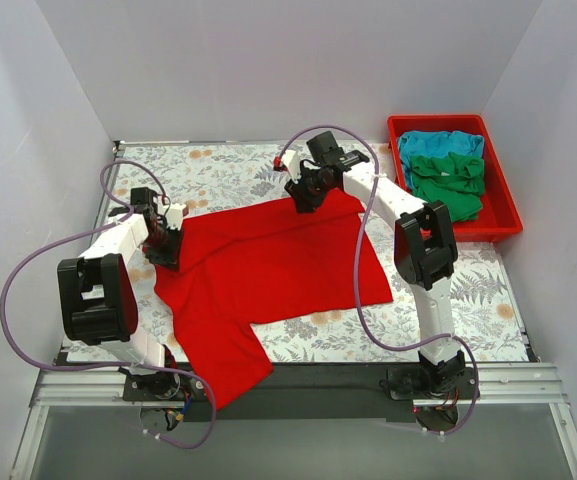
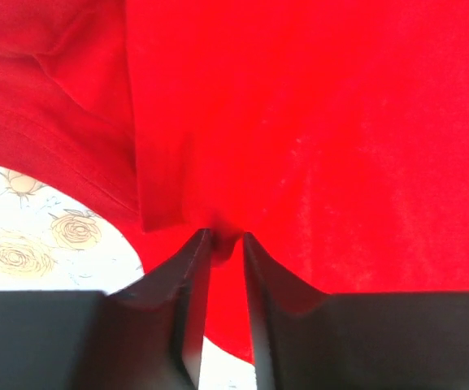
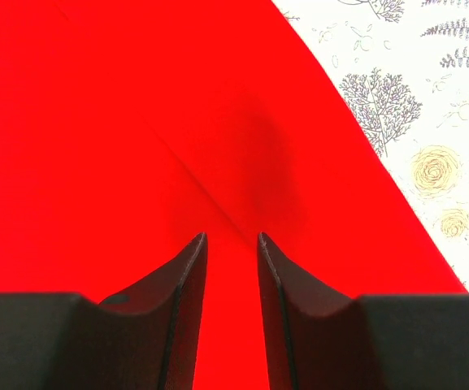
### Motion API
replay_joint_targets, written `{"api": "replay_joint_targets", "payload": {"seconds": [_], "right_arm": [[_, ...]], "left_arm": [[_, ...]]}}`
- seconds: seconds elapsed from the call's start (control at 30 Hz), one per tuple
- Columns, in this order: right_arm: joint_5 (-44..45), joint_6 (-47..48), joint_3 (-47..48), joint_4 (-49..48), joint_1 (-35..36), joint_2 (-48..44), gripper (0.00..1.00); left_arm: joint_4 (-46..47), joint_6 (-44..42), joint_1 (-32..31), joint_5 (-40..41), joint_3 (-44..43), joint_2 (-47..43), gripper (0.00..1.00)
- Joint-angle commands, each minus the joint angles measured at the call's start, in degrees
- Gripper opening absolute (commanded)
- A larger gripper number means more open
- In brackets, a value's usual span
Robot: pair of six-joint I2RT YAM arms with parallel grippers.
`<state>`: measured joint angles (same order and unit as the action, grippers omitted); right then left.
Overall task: Fold and stack the t-shirts
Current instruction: Fold the tshirt
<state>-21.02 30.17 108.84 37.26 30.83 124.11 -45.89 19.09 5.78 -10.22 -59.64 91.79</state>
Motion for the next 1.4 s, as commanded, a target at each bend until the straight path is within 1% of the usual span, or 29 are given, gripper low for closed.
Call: {"api": "replay_joint_targets", "payload": {"seconds": [0.0,0.03,0.13,0.23,0.53,0.83,1.03,1.27,1.3,1.37], "right_arm": [[0.3,0.8,-0.6,0.2,0.2,-1.2,0.37],[0.4,0.9,-0.6,0.2,0.2,-1.2,0.37],[0.5,1.1,-0.4,0.2,0.0,-1.4,0.36],[0.6,1.0,0.1,0.4,-0.2,-1.2,0.33],[0.7,1.3,-0.4,0.9,-0.2,-1.8,0.33],[0.8,1.6,-0.6,1.1,-0.2,-1.6,0.33],[1.0,1.7,-0.6,1.2,-0.2,-1.6,0.33],[1.5,2.2,-0.8,1.2,-0.3,-1.4,0.33],[1.6,2.3,-0.8,1.2,-0.3,-1.4,0.33],[2.1,2.6,-0.8,1.5,-0.4,-1.4,0.33]], "left_arm": [[-2.8,-1.0,-0.3,-2.9,-1.9,-0.7,0.17],[-3.5,-1.0,-0.3,-3.4,-2.3,-0.7,0.12],[-5.3,-1.1,-0.4,-4.1,-3.7,-1.1,0.04],[-5.9,-1.3,-0.3,-3.9,-4.3,-1.5,0.0],[-10.7,-2.8,-1.1,-6.5,-7.2,-4.2,0.0],[-16.2,-3.4,-4.1,-9.2,-9.7,-6.8,0.0],[-17.7,-3.3,-5.0,-9.3,-9.5,-6.5,0.0],[-17.6,-3.8,-5.0,-8.9,-7.0,-6.2,0.0],[-17.6,-4.0,-6.7,-8.6,-6.8,-6.0,0.0],[-17.6,-4.9,-6.7,-8.4,-6.2,-5.8,0.08]]}}
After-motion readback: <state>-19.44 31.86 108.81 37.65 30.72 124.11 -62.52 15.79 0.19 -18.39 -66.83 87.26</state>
